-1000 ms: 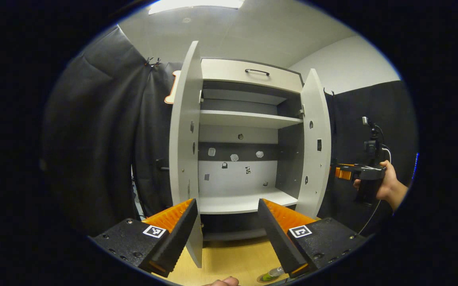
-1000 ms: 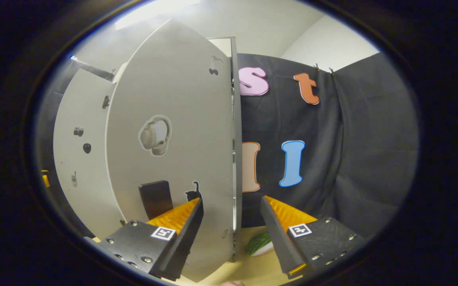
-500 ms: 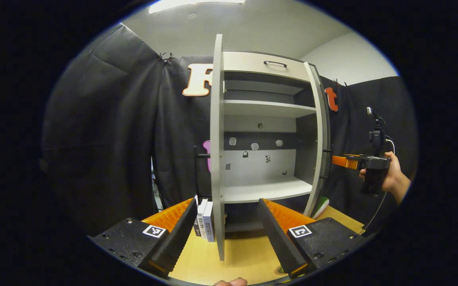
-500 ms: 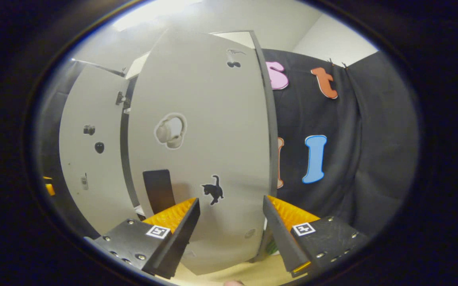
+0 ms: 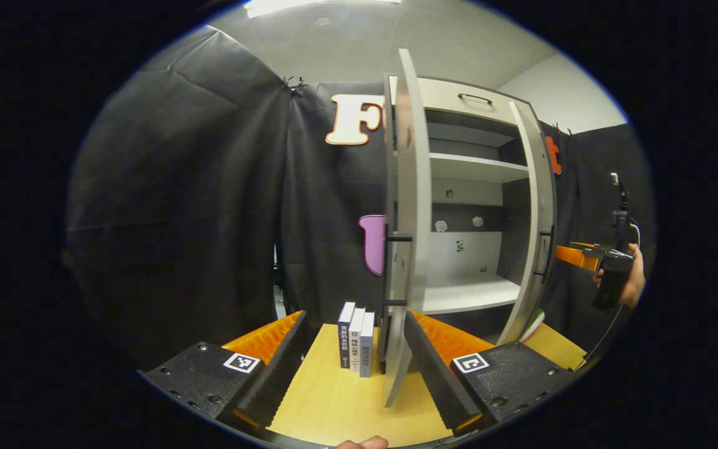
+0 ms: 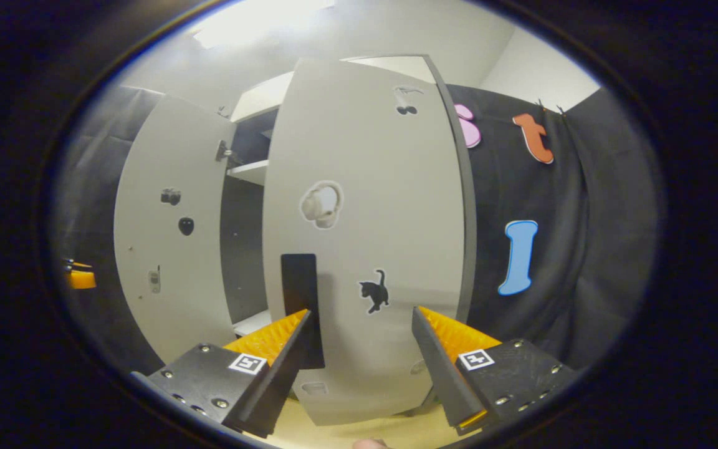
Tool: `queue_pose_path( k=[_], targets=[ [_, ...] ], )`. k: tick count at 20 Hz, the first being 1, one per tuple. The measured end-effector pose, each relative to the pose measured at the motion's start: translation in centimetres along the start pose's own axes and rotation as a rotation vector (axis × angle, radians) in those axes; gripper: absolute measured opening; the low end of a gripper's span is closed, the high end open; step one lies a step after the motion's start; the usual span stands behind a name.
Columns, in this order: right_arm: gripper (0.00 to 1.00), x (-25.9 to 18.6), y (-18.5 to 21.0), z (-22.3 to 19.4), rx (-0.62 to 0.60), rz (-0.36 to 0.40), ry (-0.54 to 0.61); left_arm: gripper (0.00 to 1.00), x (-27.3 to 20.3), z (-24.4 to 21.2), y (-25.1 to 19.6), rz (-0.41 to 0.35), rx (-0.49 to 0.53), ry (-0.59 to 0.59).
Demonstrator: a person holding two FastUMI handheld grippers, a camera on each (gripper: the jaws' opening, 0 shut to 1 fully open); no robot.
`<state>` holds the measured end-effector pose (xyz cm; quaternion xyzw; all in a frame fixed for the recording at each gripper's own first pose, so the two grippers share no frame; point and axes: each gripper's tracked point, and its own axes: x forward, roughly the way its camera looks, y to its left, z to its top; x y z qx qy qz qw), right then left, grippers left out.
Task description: Grasp the bottle in the cabinet with the left hand and place it on the coaster, then close the right door with the right hand and the left door with the left hand.
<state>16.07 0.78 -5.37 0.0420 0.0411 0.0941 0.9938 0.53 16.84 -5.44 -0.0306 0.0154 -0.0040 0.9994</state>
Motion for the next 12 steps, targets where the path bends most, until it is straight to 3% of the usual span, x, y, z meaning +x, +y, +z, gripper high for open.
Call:
queue_pose_path(
  k=[5,6,11,12],
  targets=[
    [0.93,-1.6,1.6,-1.6,-0.051,0.053,0.013,0.96,2.2,-0.2,3.3,0.033,-0.047,0.004],
    [0.96,-1.9,1.7,-1.9,-0.051,0.056,0.019,0.96,2.6,-0.7,3.7,0.035,-0.063,0.018],
    [0.93,-3.3,1.0,-2.4,-0.088,0.055,0.025,0.94,5.9,0.0,5.9,0.064,-0.103,0.013],
    [0.96,-3.7,0.5,-2.3,-0.095,0.045,0.023,1.00,6.7,0.4,6.2,0.067,-0.093,0.004]
  ],
)
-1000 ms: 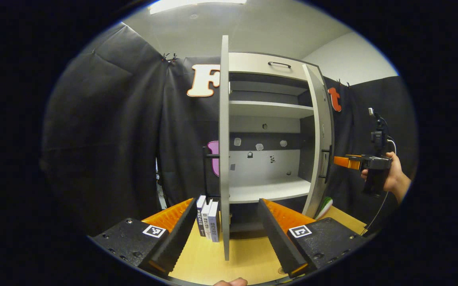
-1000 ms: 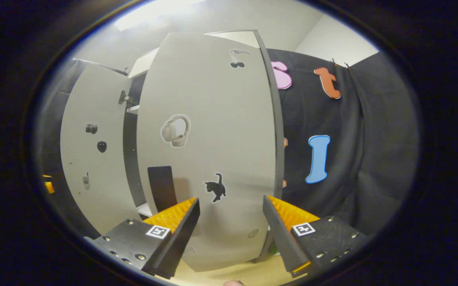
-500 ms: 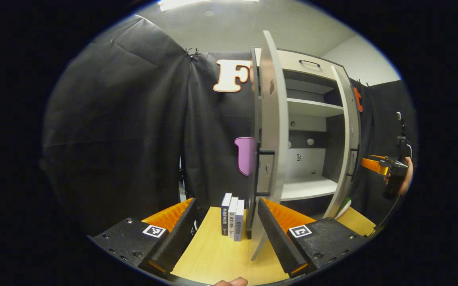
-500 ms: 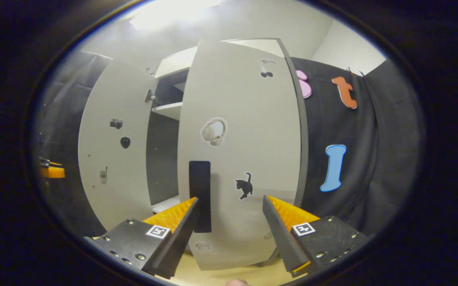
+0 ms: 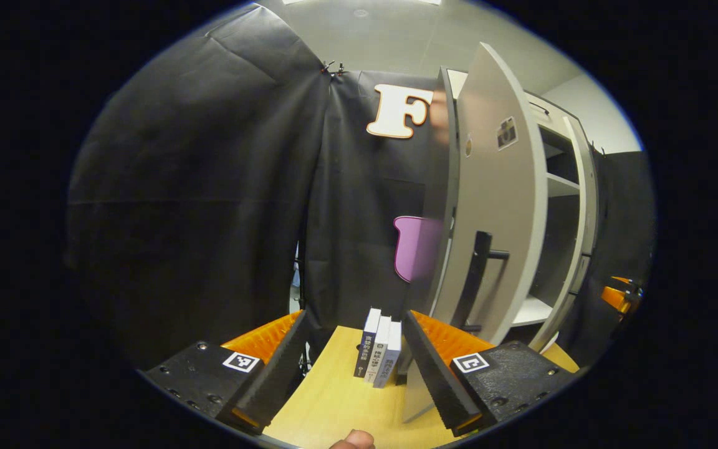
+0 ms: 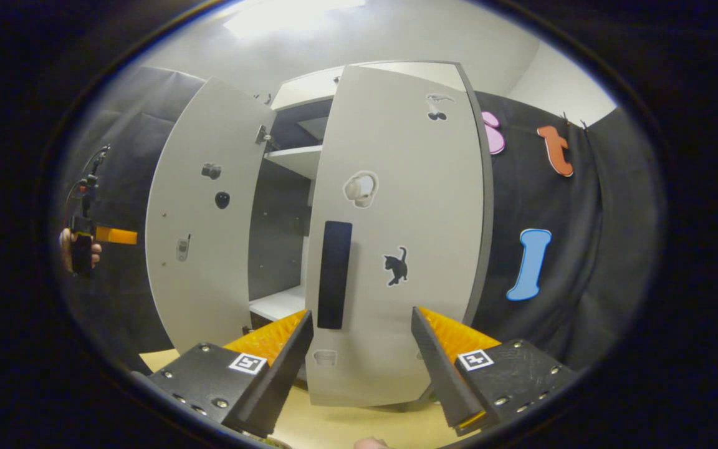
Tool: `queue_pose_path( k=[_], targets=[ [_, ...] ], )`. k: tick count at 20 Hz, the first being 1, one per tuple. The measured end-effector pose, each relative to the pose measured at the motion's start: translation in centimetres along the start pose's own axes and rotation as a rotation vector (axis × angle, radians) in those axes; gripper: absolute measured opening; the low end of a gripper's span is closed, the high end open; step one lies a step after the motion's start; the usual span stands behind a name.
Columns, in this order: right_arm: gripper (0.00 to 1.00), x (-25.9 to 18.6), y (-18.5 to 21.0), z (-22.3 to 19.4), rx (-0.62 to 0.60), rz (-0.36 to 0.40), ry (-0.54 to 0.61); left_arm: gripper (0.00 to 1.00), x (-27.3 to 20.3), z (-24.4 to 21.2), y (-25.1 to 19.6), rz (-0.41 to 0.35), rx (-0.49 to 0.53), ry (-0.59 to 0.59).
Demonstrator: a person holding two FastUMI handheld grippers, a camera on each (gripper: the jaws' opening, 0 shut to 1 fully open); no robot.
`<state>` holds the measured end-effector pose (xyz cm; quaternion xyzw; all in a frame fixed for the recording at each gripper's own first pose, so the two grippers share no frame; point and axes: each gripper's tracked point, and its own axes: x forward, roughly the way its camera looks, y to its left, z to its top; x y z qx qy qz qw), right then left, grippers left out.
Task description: Grasp the bottle in the cabinet with the left hand and place it on the coaster, then close the right door with the right hand and the left door with the left hand.
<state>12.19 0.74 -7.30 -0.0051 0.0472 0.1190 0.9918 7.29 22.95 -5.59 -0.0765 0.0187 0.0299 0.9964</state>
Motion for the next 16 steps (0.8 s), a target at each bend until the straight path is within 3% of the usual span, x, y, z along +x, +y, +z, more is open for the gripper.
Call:
queue_pose_path(
  k=[3,6,10,13,16],
  targets=[
    [0.96,-1.1,-1.2,0.1,0.010,-0.025,0.000,0.93,2.1,1.5,-0.4,-0.009,0.028,-0.030],
    [0.96,-2.2,-3.1,0.1,-0.001,-0.071,0.002,0.94,3.5,2.5,-1.9,-0.053,0.067,-0.042],
    [0.96,-3.8,-5.1,0.2,0.013,-0.135,0.000,0.97,4.4,3.4,-5.5,-0.174,0.049,-0.044],
    [0.96,-5.4,-5.4,0.0,0.036,-0.160,0.006,0.88,4.2,4.7,-7.3,-0.212,0.132,-0.088],
    [0.96,-6.7,-5.0,0.1,0.053,-0.158,0.001,0.89,3.9,4.2,-9.3,-0.255,0.130,-0.076]
  ],
)
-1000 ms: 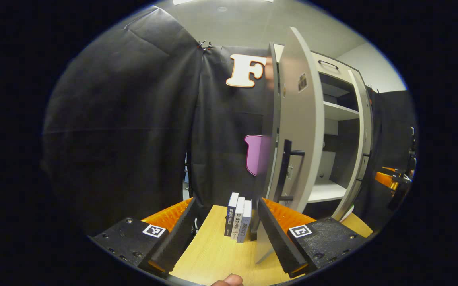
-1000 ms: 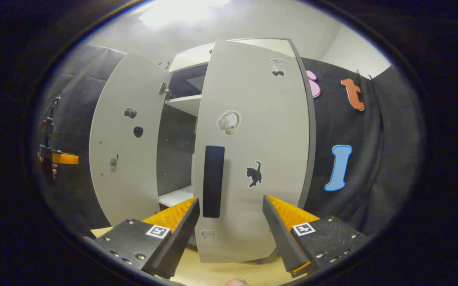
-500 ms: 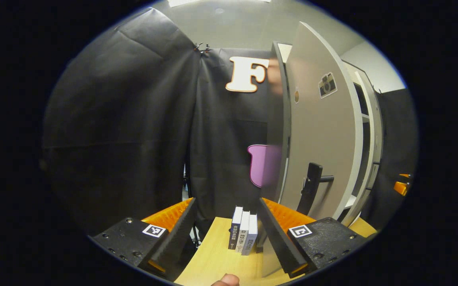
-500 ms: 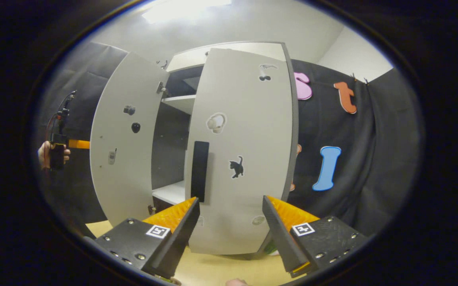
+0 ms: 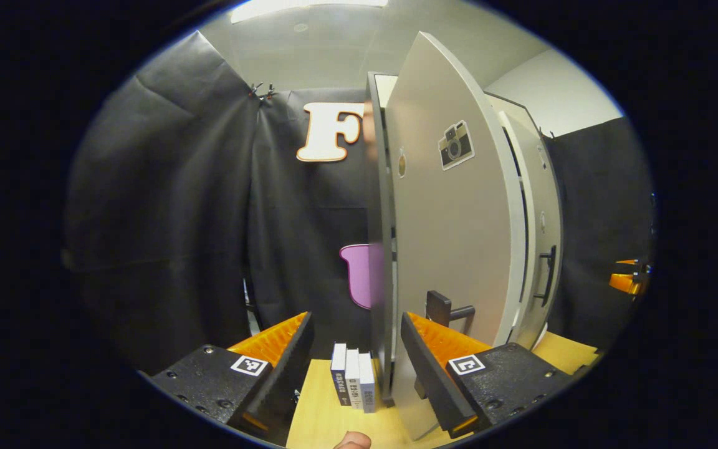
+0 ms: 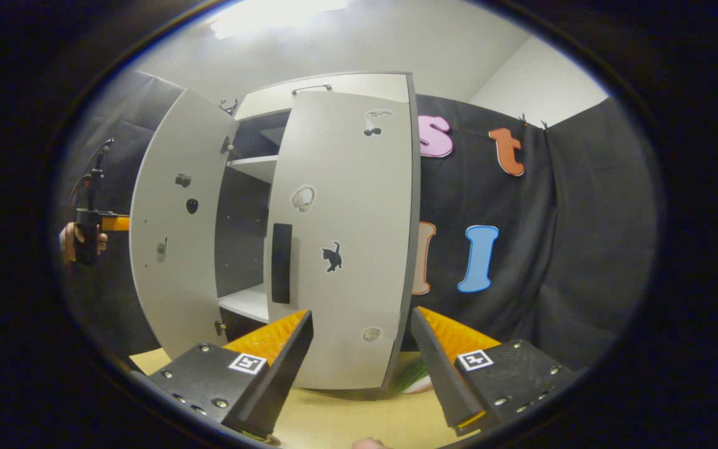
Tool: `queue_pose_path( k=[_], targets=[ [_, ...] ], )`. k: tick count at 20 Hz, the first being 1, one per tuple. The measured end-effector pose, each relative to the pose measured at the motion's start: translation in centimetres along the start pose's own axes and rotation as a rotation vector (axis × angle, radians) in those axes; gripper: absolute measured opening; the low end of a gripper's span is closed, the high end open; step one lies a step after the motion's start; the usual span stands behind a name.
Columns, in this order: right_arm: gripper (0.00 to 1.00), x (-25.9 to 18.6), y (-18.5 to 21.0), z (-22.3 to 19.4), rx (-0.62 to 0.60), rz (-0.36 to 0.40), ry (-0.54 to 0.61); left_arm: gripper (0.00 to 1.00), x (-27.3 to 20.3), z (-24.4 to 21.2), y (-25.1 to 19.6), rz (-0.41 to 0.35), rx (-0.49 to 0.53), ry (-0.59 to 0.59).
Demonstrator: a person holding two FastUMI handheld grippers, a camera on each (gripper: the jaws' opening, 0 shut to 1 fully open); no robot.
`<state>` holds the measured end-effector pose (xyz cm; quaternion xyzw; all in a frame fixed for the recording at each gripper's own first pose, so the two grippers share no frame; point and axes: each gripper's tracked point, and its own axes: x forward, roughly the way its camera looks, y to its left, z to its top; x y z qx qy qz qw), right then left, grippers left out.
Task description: Grasp the bottle in the cabinet with the left hand and place it on the coaster, then close the right door with the right hand and the left door with the left hand.
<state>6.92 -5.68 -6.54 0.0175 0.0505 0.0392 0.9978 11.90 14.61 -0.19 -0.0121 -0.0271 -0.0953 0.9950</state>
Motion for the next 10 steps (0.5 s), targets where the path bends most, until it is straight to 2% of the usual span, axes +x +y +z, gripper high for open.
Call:
queue_pose_path(
  k=[2,4,10],
  targets=[
    [0.99,-0.8,0.1,0.1,0.007,-0.003,-0.009,0.90,0.3,0.0,-1.4,-0.028,-0.018,0.011],
    [0.96,-1.2,0.2,0.0,0.007,-0.007,-0.004,0.88,0.9,0.4,-1.7,-0.013,0.009,-0.004],
    [0.96,-2.1,-0.2,-0.3,0.003,-0.014,0.010,0.88,1.6,0.2,-3.7,-0.048,0.002,-0.006]
  ],
)
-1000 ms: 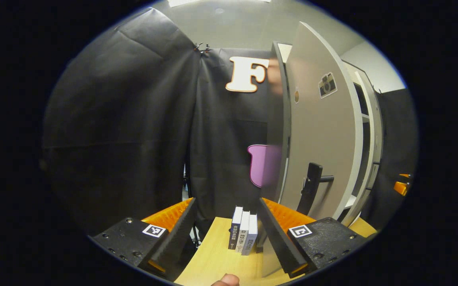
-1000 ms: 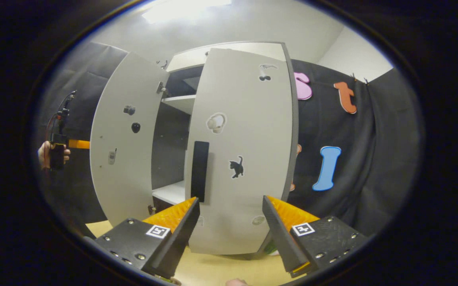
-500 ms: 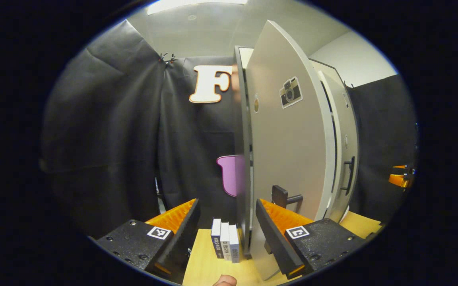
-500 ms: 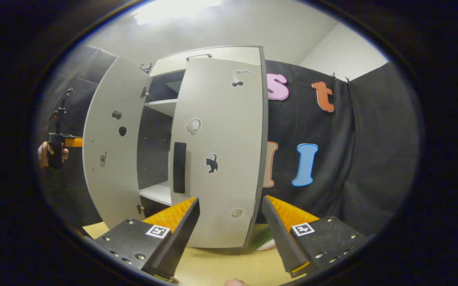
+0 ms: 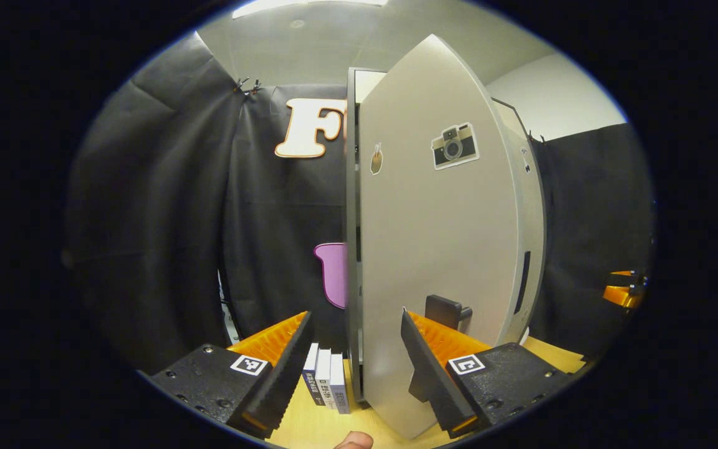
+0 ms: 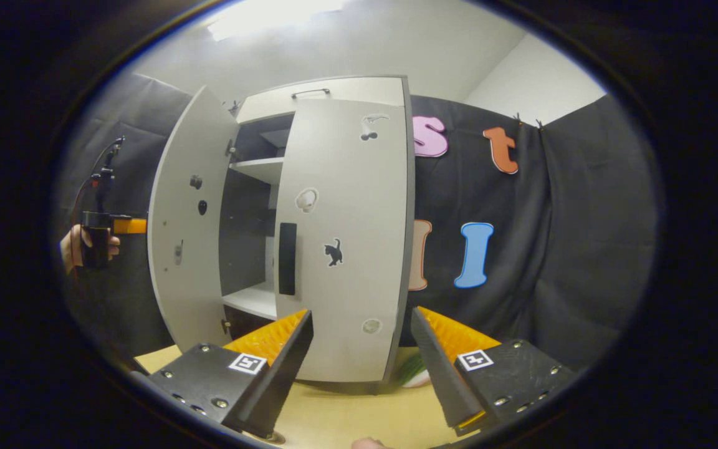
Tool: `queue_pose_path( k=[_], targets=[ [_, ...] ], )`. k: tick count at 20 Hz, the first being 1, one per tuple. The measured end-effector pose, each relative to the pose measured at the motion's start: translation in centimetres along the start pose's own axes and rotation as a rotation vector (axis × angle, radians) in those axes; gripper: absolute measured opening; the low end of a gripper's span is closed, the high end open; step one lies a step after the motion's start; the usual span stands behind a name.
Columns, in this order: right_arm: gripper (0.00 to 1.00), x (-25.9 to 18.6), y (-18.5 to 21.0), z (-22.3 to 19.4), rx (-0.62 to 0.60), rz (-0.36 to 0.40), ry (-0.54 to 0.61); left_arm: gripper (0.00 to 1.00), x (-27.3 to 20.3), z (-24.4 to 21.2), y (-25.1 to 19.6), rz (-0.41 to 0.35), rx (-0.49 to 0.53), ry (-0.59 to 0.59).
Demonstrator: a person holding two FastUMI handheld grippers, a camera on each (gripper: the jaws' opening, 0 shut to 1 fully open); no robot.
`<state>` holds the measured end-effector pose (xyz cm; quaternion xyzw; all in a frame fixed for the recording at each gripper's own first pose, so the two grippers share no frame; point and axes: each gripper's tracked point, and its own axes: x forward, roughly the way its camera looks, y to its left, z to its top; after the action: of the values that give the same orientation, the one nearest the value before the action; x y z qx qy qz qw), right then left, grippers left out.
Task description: Grasp the bottle in the cabinet with the left hand and place it on the coaster, then close the right door with the right hand and the left door with the left hand.
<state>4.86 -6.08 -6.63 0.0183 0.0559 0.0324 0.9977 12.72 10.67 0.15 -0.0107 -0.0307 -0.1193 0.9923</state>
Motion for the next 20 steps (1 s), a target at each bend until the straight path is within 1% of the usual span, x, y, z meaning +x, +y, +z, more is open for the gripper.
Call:
queue_pose_path(
  k=[3,4,5,7,8,11,13,15,18,19,20],
  targets=[
    [0.96,-0.5,0.2,-0.1,0.000,-0.003,0.007,0.90,0.2,-0.1,-0.3,-0.004,-0.011,-0.006],
    [0.99,-0.5,0.3,-0.2,-0.001,-0.004,0.012,0.90,0.1,-0.1,-0.3,-0.009,-0.012,-0.007],
    [0.96,-0.5,0.2,-0.2,-0.003,-0.004,0.013,0.90,0.2,-0.1,-0.4,-0.013,-0.016,-0.005],
    [0.96,-0.5,0.3,-0.3,-0.006,-0.002,0.013,0.89,0.3,-0.3,-0.5,-0.017,-0.035,0.003],
    [0.96,-0.5,0.4,-0.3,-0.003,-0.001,0.012,0.90,0.4,-0.3,-0.8,-0.018,-0.040,0.005],
    [0.96,-0.2,0.4,0.2,0.030,-0.021,0.005,0.90,0.7,-0.1,-1.5,-0.020,-0.030,0.000],
    [0.96,0.0,0.5,1.0,0.042,-0.024,-0.010,0.89,0.9,-0.4,-2.1,-0.026,-0.054,-0.001],
    [0.96,-0.1,0.6,1.4,0.049,-0.022,-0.021,0.90,1.3,-1.0,-2.9,-0.034,-0.074,0.021],
    [0.96,-0.5,-0.5,1.9,0.068,-0.060,-0.025,0.90,1.8,-1.6,-3.3,-0.024,-0.060,0.043],
    [0.99,-0.5,-0.6,2.2,0.076,-0.064,-0.032,0.90,1.9,-1.5,-3.4,-0.017,-0.047,0.037],
    [0.99,-0.7,-0.5,2.4,0.083,-0.058,-0.037,0.90,2.0,-1.5,-3.5,-0.007,-0.036,0.033]
  ],
)
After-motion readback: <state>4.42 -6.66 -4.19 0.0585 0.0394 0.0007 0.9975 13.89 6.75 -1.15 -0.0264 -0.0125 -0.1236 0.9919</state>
